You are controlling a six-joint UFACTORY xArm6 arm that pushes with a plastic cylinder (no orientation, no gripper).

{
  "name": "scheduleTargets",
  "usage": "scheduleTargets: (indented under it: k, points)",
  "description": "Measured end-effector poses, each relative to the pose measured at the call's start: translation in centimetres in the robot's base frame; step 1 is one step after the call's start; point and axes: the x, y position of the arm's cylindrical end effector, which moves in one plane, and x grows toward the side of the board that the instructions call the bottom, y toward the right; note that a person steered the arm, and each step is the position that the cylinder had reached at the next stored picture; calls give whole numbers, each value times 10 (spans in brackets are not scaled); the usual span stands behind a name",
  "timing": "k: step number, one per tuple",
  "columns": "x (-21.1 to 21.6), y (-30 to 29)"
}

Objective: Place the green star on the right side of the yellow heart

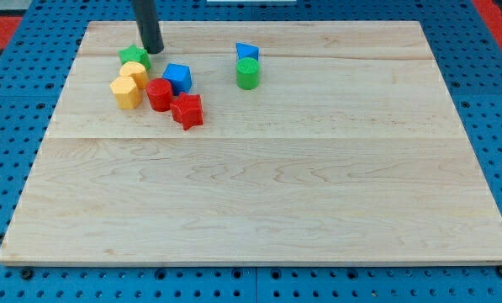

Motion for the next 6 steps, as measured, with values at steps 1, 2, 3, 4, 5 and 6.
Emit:
scheduleTargets:
  k: [1, 2, 3, 4, 5, 6]
  points:
    - [-20, -44]
    - [9, -67]
    - [21, -35]
    - [39, 22]
    - [51, 0]
    - [74, -13]
